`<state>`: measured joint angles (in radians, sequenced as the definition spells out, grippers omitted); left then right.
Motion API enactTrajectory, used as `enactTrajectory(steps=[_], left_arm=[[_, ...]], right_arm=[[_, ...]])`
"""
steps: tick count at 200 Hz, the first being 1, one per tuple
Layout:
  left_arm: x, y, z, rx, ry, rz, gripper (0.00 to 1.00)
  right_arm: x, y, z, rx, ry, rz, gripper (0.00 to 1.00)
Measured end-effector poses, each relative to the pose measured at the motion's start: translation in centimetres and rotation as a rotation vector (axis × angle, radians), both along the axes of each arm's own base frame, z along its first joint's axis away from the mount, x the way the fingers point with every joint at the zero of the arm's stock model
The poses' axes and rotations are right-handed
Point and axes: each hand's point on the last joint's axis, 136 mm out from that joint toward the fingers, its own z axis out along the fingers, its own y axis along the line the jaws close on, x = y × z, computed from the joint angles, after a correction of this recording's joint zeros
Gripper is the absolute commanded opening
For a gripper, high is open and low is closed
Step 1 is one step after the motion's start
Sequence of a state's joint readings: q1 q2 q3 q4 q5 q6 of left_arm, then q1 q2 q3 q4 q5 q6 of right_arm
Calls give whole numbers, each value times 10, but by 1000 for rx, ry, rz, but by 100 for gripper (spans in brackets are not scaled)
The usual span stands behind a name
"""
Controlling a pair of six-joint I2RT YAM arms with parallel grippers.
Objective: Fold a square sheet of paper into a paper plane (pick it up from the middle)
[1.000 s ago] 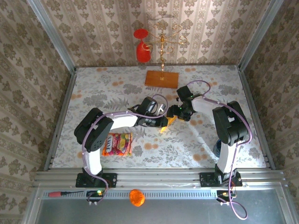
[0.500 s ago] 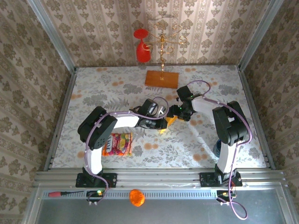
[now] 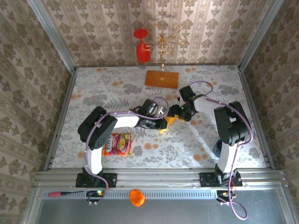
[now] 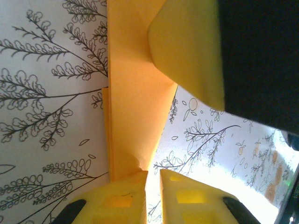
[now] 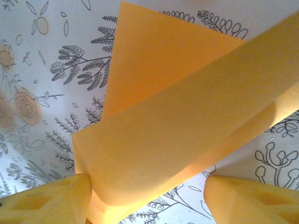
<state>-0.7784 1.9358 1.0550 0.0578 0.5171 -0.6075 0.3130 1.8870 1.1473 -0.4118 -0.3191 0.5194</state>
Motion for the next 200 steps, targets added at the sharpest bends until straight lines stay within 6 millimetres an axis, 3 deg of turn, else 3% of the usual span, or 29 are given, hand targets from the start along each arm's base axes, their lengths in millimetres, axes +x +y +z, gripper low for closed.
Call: enactTrajectory(steps=[159, 200], left_arm=[[0, 0, -5, 17, 17, 0, 13], [0, 0, -8, 28, 27, 0, 11]], right_arm=[[-1, -2, 8, 70, -42, -7, 69], [-8, -35, 26, 48, -109, -87, 64]])
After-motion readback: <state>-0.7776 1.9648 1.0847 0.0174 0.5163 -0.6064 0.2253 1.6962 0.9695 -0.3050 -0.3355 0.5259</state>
